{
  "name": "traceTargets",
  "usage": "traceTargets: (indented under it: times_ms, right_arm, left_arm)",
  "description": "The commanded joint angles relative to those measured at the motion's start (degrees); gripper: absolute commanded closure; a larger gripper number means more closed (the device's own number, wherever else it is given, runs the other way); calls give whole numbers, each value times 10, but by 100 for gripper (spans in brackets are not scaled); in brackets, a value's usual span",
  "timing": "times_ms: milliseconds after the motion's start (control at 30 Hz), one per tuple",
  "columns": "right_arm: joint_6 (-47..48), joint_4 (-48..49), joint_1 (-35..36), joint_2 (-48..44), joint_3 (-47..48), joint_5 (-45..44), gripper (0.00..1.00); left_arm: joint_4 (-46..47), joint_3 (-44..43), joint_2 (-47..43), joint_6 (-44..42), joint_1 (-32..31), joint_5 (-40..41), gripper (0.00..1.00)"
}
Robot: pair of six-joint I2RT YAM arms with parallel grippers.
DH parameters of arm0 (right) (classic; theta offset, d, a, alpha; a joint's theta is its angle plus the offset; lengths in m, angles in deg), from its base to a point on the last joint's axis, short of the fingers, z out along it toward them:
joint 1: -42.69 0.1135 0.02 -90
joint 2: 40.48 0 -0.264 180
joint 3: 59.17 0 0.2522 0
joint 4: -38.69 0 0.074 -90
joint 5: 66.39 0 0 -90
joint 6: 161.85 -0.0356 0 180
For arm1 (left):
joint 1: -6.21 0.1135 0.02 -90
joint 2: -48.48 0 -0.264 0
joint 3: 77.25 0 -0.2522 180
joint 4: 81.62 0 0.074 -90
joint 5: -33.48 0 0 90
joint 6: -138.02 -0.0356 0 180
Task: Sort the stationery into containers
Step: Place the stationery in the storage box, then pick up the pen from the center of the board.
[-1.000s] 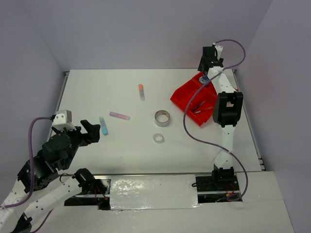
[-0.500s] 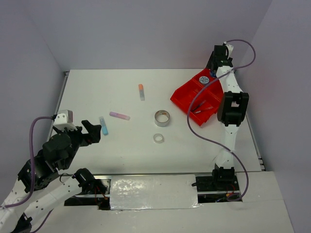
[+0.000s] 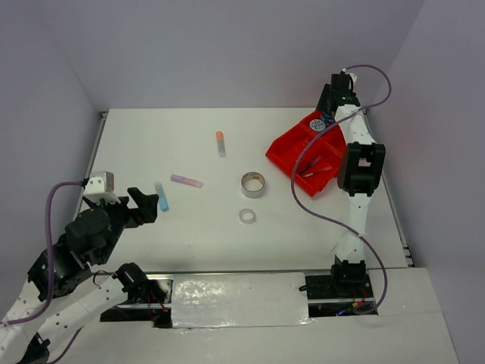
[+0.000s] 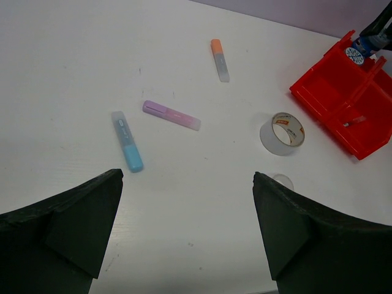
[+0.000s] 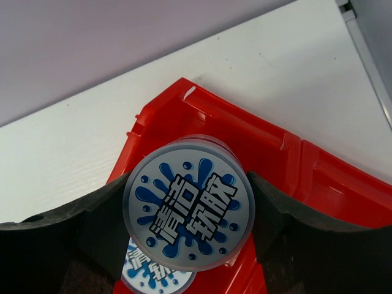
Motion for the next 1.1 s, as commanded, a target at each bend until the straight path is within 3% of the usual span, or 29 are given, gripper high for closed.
traceTargets:
  times_ms: [0,100,200,300,333,633,733,833,900,1067]
  right_arm:
    - [8,18,3,7,25,10,78]
    - [8,22,3,6,21,13,71]
    - [7,20,3,5,25,13,34]
    - [3,15,3,0,32,12,20]
    - [0,13,3,-2,34,12,0]
    - [-31,3,5,-59,40,34,0]
    - [-46,35,24,-121,-20,82,0]
    - [-33,84,96,-204,-126,135,0]
    - [-3,80,171,-211,-132,117,0]
    - [0,-34,304,-97,7,62,0]
  left_arm:
    - [25,2,-7,-10,0,-5,1]
    - [26,2,-6,-11,1,-7,1]
    - [26,2,-3,-11,1,-7,1]
    - [26,2,2,-12,0,-10,1]
    - [27,2,2,-13,0,-10,1]
    - [25,2,8,-10,0,-6,1]
    - [21,0,9,-4,1,3,1]
    - [-1,-7,20,24,10,45,1]
    - [-35,-18,30,53,17,87,1]
    - [-26,-14,50,43,33,73,1]
